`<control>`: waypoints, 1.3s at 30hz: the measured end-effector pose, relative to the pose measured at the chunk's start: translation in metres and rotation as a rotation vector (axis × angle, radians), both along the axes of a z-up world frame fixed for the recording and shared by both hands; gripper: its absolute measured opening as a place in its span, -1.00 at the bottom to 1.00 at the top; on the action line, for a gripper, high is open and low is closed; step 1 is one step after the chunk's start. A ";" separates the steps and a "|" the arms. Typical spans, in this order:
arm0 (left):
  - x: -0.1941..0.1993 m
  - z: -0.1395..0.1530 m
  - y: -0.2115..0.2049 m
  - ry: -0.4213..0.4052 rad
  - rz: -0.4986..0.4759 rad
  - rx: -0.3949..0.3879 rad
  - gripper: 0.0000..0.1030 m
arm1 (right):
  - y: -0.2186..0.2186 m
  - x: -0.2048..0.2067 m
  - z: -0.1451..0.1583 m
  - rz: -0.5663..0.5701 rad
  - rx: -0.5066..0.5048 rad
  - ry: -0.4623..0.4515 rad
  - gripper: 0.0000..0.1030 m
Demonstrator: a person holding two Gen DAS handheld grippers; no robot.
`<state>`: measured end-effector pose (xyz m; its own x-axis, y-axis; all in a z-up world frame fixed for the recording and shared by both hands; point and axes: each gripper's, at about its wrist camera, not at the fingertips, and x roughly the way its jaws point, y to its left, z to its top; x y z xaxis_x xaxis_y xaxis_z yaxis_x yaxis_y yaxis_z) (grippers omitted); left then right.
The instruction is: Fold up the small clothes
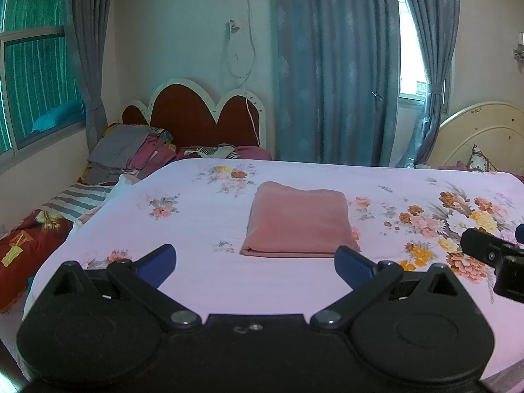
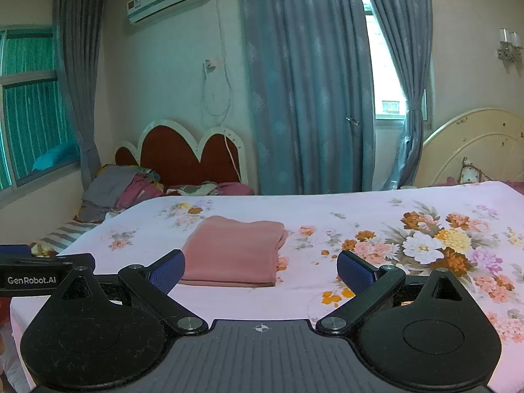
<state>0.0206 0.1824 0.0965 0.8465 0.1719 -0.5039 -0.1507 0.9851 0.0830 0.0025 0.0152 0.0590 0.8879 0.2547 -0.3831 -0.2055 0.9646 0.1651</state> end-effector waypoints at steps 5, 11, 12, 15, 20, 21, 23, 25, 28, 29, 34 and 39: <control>-0.001 0.000 0.002 -0.001 0.006 0.002 1.00 | 0.002 0.001 0.001 0.010 0.001 0.000 0.91; 0.001 0.000 0.001 0.001 0.011 0.004 1.00 | 0.004 0.004 0.000 0.014 0.002 0.003 0.91; 0.002 0.000 0.002 0.002 0.011 0.005 1.00 | 0.003 0.004 0.000 0.015 0.003 0.004 0.91; 0.003 -0.001 0.002 0.007 0.013 0.001 1.00 | 0.002 0.005 0.000 0.015 0.004 0.008 0.91; 0.003 -0.001 0.003 0.007 0.011 0.002 1.00 | 0.002 0.005 0.000 0.016 0.004 0.007 0.91; 0.004 -0.001 0.003 0.008 0.010 0.002 1.00 | 0.002 0.005 0.000 0.015 0.004 0.007 0.91; 0.005 -0.002 0.004 0.009 0.008 0.003 1.00 | 0.002 0.005 0.000 0.015 0.004 0.008 0.91; 0.006 -0.002 0.004 0.010 0.007 0.004 1.00 | 0.001 0.006 0.000 0.016 0.007 0.009 0.91; 0.006 -0.001 0.004 0.010 0.008 0.004 1.00 | 0.000 0.006 0.000 0.016 0.007 0.010 0.91; 0.006 -0.001 0.004 0.010 0.008 0.004 1.00 | 0.000 0.007 -0.001 0.017 0.008 0.011 0.91; 0.007 -0.002 0.003 0.011 0.007 0.004 1.00 | -0.001 0.007 -0.001 0.019 0.010 0.013 0.91; 0.007 -0.002 0.004 0.013 0.008 0.004 1.00 | 0.002 0.012 -0.001 0.023 0.008 0.017 0.91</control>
